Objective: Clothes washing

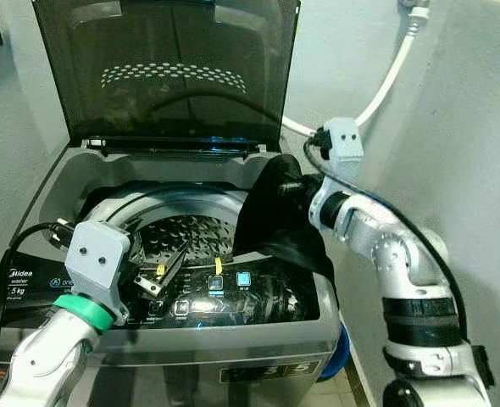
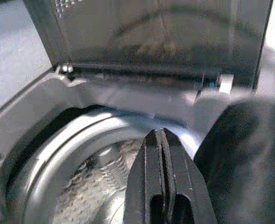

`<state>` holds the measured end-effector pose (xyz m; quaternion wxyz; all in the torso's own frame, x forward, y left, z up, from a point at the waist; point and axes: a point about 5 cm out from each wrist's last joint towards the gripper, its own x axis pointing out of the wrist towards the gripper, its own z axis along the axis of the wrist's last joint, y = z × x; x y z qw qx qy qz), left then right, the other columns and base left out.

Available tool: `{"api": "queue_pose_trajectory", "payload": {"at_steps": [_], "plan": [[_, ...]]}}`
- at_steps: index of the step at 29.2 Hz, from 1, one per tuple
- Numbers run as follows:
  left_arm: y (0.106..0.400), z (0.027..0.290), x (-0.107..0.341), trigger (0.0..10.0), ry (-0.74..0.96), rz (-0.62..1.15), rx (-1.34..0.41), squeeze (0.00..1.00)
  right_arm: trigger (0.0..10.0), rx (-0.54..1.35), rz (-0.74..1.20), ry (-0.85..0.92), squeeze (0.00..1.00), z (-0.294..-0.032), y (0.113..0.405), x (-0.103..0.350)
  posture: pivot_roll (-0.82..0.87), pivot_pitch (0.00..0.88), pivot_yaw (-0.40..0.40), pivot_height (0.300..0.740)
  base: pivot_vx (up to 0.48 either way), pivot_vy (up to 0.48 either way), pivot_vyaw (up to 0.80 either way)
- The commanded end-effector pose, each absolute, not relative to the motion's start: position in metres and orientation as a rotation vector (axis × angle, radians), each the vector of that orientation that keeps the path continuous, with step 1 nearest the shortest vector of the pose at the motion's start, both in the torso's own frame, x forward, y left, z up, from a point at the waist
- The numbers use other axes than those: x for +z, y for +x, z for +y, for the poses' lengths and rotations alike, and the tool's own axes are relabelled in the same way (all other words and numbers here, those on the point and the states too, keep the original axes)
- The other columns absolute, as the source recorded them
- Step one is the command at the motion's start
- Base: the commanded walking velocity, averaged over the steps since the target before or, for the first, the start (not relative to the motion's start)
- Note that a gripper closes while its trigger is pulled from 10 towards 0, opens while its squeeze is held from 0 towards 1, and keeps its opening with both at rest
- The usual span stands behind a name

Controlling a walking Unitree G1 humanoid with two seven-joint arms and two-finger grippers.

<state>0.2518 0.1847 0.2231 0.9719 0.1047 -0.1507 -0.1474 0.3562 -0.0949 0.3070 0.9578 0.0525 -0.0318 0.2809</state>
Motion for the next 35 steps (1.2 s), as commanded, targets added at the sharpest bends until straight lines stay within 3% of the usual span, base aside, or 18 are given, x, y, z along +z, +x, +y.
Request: {"api": "queue_pose_trajectory", "payload": {"at_steps": [1,2,3,10,12,17,23,27,35], "plan": [[0.251,0.185,0.223,10.0,0.217,-0.298,-0.293,0.00,8.8,0.561,-0.090,0.057,0.05,-0.097,0.356,0.309,0.11,0.061,0.020,0.740,0.000,0.000,0.00],[0.251,0.185,0.223,10.0,0.217,-0.298,-0.294,0.00,8.8,0.552,-0.098,-0.024,0.05,-0.098,0.356,0.307,0.11,0.061,0.020,0.740,0.000,0.000,0.00],[0.251,0.185,0.223,10.0,0.218,-0.298,-0.295,0.00,10.0,0.545,-0.076,-0.121,1.00,-0.100,0.357,0.300,0.11,0.061,0.020,0.740,0.000,0.000,0.00],[0.245,0.184,0.221,10.0,0.250,-0.282,-0.346,0.00,10.0,0.574,0.053,-0.184,1.00,-0.115,0.352,0.286,0.11,0.061,0.023,0.740,0.000,0.000,0.00],[0.232,0.177,0.217,10.0,0.242,-0.251,-0.482,0.00,10.0,0.587,0.046,-0.207,1.00,-0.126,0.347,0.290,0.11,0.060,0.027,0.740,0.000,0.000,0.00],[0.210,0.173,0.208,10.0,0.250,-0.192,-0.612,0.00,10.0,0.641,0.079,-0.278,1.00,-0.136,0.337,0.287,0.11,0.053,0.038,0.740,0.000,0.000,0.00],[0.205,0.178,0.206,10.0,0.267,-0.172,-0.604,0.00,10.0,0.683,0.096,-0.369,1.00,-0.139,0.332,0.285,0.11,0.048,0.036,0.740,0.000,0.000,0.00],[0.207,0.182,0.205,10.0,0.288,-0.163,-0.568,0.00,10.0,0.742,0.118,-0.527,1.00,-0.137,0.326,0.282,0.12,0.037,0.033,0.740,0.000,0.000,0.00],[0.207,0.185,0.205,10.0,0.295,-0.162,-0.538,0.00,10.0,0.832,0.154,-0.594,1.00,-0.133,0.318,0.279,0.12,0.031,0.027,0.740,0.000,0.000,0.00]]}}
